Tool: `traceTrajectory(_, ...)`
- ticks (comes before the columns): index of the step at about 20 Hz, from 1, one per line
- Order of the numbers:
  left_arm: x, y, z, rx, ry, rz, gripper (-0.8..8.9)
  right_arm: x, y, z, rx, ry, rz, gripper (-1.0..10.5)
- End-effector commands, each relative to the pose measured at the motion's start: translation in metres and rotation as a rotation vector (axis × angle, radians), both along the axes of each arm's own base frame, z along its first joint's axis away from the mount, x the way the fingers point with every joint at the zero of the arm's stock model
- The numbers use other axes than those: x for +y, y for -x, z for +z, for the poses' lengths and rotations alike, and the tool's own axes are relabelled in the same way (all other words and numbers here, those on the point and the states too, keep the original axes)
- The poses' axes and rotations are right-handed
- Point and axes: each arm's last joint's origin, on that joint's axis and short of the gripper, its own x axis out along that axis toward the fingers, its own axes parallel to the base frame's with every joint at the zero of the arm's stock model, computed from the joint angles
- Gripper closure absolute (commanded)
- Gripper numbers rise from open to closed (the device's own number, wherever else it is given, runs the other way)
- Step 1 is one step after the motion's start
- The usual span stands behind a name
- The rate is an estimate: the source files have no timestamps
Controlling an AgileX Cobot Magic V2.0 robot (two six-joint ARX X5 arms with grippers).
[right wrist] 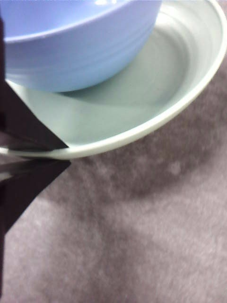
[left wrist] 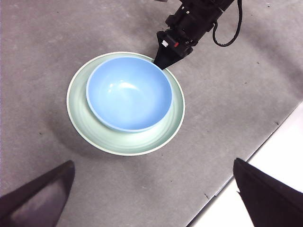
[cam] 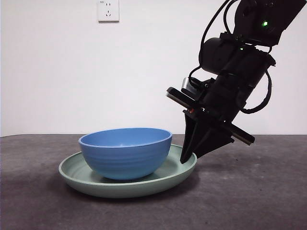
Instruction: Pick up the blue bowl, put it on the green plate, put it on desk
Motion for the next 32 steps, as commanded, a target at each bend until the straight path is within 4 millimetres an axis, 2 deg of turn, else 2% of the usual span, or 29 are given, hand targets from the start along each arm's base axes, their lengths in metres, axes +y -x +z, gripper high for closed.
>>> traceTrajectory(1, -0.001, 0.0, 0.003, -0.015, 0.009, -0.012, 1.17, 0.004, -0.005, -0.003, -0.002, 0.004, -0.008, 8.9)
traceTrajectory(3, -0.001, 0.0, 0.003, -0.014, 0.008, -0.012, 1.17, 0.005, -0.005, -0.003, -0.003, 0.003, -0.005, 7.3)
traceTrajectory(4, -0.001, 0.0, 0.003, -0.013, 0.008, -0.012, 1.17, 0.006, -0.005, -0.003, -0.005, 0.003, -0.003, 6.9)
traceTrajectory(9, -0.001, 0.0, 0.003, -0.013, 0.007, -0.012, 1.17, 0.001, -0.002, 0.002, -0.026, 0.092, -0.044, 6.3)
traceTrajectory(12, -0.001, 0.0, 0.003, -0.012, 0.008, -0.011, 1.17, -0.004, 0.005, 0.019, -0.064, 0.143, -0.066, 5.4)
traceTrajectory(15, -0.001, 0.0, 0.003, -0.012, 0.008, -0.011, 1.17, -0.01, 0.017, 0.049, -0.126, 0.141, -0.075, 4.9)
traceTrajectory(18, -0.001, 0.0, 0.003, -0.01, 0.007, -0.01, 1.17, -0.019, 0.043, 0.087, -0.201, 0.179, -0.09, 3.5)
traceTrajectory(24, 0.0, 0.001, 0.002, 0.005, -0.003, -0.009, 1.17, -0.041, 0.129, 0.154, -0.343, 0.265, -0.015, 3.5)
traceTrajectory(28, 0.0, 0.0, 0.001, 0.006, -0.005, -0.009, 1.17, -0.062, 0.184, 0.178, -0.396, 0.254, 0.043, 3.5)
traceTrajectory(32, 0.0, 0.0, 0.001, 0.011, 0.0, -0.005, 1.17, -0.083, 0.219, 0.189, -0.434, 0.215, 0.082, 3.5)
